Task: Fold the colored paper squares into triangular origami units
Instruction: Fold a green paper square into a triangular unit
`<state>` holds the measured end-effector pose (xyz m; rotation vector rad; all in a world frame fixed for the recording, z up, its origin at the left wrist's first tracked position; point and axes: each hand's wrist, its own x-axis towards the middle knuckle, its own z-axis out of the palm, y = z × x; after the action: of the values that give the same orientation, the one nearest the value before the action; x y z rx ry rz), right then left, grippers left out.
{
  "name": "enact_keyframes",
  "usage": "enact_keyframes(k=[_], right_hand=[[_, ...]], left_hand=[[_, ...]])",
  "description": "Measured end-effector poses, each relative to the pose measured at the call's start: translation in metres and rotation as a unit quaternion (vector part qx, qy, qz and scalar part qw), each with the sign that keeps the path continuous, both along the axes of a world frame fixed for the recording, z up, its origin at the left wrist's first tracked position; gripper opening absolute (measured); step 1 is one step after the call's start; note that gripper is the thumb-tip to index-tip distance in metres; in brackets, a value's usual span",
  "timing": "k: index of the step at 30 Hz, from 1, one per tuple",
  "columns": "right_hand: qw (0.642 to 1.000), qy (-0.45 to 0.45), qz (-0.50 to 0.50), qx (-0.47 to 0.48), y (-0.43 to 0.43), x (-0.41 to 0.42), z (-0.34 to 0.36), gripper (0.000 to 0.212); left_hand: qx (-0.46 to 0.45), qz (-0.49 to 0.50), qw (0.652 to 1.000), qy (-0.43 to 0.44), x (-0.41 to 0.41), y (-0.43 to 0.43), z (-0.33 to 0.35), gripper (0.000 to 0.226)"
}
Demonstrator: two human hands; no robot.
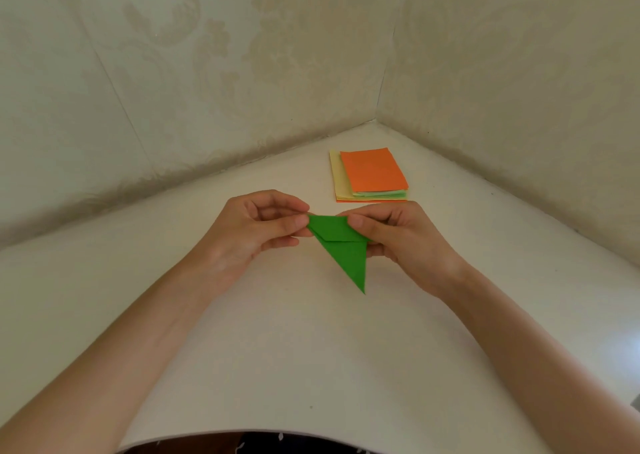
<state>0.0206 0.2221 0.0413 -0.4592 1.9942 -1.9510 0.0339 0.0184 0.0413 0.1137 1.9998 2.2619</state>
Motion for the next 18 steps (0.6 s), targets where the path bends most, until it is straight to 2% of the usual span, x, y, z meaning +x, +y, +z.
enact_keyframes(k=[5,9,15,17,18], right_hand=[[1.0,0.018,-0.02,0.012,-0.002,0.0,-0.002,0.018],[0.997,0.058,-0.001,0.054,-0.006,0.004,-0.003,0.029],[0.991,0.084,-0.074,0.069,-0.011,0.004,-0.01,0.019],[0.991,0.086,-0.079,0.068,-0.012,0.005,-0.01,0.01],[0.99,0.088,-0.083,0.07,-0.012,0.006,-0.01,0.014]], left_hand=[[-0.029,0.01,0.999,0.018,0.0,-0.001,-0.002,0.02],[-0.046,0.029,0.998,0.032,0.0,0.001,-0.004,0.016],[-0.05,0.008,0.998,0.03,0.002,0.008,-0.008,0.042],[-0.06,-0.001,0.997,0.038,0.002,0.011,-0.009,0.041],[-0.067,-0.002,0.997,0.042,0.002,0.012,-0.01,0.04]])
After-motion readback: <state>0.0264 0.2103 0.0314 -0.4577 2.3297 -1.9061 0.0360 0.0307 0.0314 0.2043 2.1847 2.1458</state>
